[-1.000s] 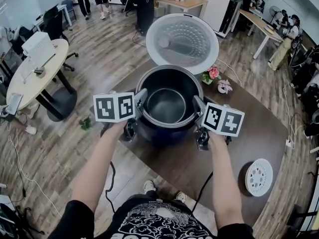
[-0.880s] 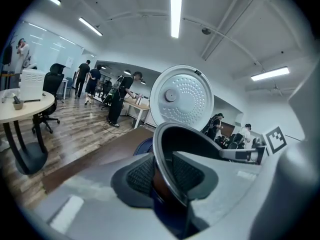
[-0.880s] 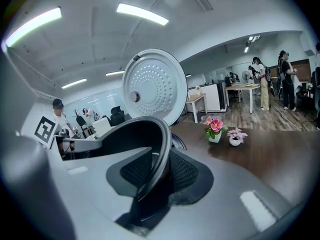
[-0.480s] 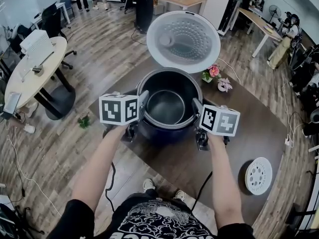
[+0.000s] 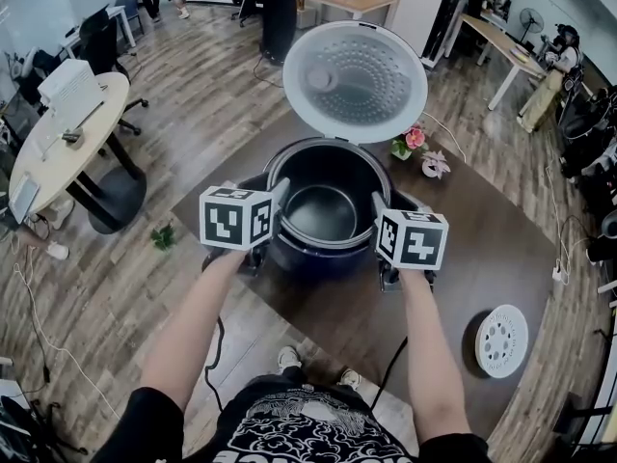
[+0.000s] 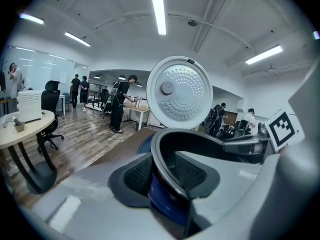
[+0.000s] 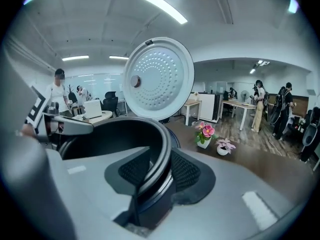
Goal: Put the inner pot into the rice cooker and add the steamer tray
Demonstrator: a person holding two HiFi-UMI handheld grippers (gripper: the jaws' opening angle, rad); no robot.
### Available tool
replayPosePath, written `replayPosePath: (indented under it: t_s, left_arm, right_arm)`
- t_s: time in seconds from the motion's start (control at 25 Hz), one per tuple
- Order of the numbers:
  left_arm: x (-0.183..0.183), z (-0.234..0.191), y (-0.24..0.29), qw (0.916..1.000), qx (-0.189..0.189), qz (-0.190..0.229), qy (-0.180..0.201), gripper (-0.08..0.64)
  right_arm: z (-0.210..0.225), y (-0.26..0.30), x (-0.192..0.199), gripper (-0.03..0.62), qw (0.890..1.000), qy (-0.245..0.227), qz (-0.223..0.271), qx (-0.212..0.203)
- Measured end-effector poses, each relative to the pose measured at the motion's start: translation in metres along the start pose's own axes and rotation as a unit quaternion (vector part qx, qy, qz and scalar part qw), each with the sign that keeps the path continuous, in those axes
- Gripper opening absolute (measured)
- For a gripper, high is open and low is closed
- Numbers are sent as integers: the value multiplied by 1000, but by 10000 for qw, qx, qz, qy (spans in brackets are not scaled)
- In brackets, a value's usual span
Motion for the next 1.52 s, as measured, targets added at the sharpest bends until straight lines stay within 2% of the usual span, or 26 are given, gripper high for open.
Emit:
replayPosePath:
  t_s: [0.44,0.64,0.8,1.08,1.52]
  left_arm:
    - [-2,-4,2,9994,-179,-52,300,146]
    - [-19,4,-9,9980,-227,269,530,146]
    - [-35,26,-10,9964,-23,476,707,146]
    - [-56,75,4,9911,491,605,1081,146]
    - [-69,169,28,9751,1362,695,1603,181]
  right_arm:
    - [3,5,-1,140,9993,174,186,-260]
    - [7,-5,-2,140,9982,302,403,-320]
    - [18,-19,0,140,9976,342,567,-216]
    - [51,-52,12,143,9948,604,807,166]
    - [110,-124,58,167,9842,1096,1044,916]
Point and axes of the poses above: the fingertips, and each gripper's own axes: y forward along the fingers, z to its right, x out of its underside, the point moved 9 cm from there along -y, backward along the fingers, and after that the axes turned 9 degrees about -z, right-handed, at the moved point
